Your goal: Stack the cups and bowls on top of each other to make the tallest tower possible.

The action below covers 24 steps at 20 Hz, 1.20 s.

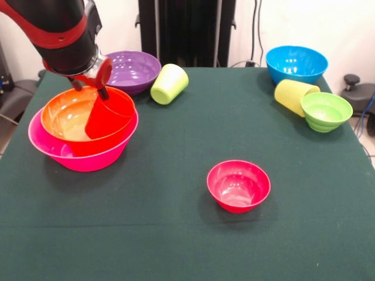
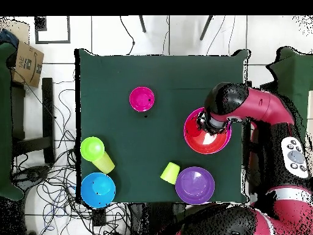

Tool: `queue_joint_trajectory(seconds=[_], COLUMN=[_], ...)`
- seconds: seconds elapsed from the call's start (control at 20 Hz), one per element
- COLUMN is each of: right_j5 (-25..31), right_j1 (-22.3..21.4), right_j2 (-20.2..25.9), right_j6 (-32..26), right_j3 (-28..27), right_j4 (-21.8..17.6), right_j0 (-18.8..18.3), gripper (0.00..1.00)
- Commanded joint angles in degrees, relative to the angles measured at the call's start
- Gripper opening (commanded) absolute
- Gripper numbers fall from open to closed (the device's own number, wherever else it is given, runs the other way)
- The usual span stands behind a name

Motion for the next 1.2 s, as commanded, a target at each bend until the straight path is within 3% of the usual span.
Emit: queue_joint_trajectory(seconds=[0.05, 0.25, 0.45, 0.6, 1.2], right_j5=[-2.8, -3.0, -5.1, -5.2, -3.0], right_j1=[1.2, 5.0, 5.7, 7.7, 7.1], right_j2=[4.6, 6.0, 6.9, 9.1, 9.7], right_j6=[-14.3, -18.8, -18.6, -21.9, -21.7], right_j3=[1.2, -2.7, -0.5, 0.2, 0.4], right_j4=[-5.0, -6.7, -6.6, -6.5, -6.4], right_j0=[0.8, 0.2, 0.1, -0.7, -0.8], gripper=[1.0, 1.0, 1.0, 1.0, 1.0])
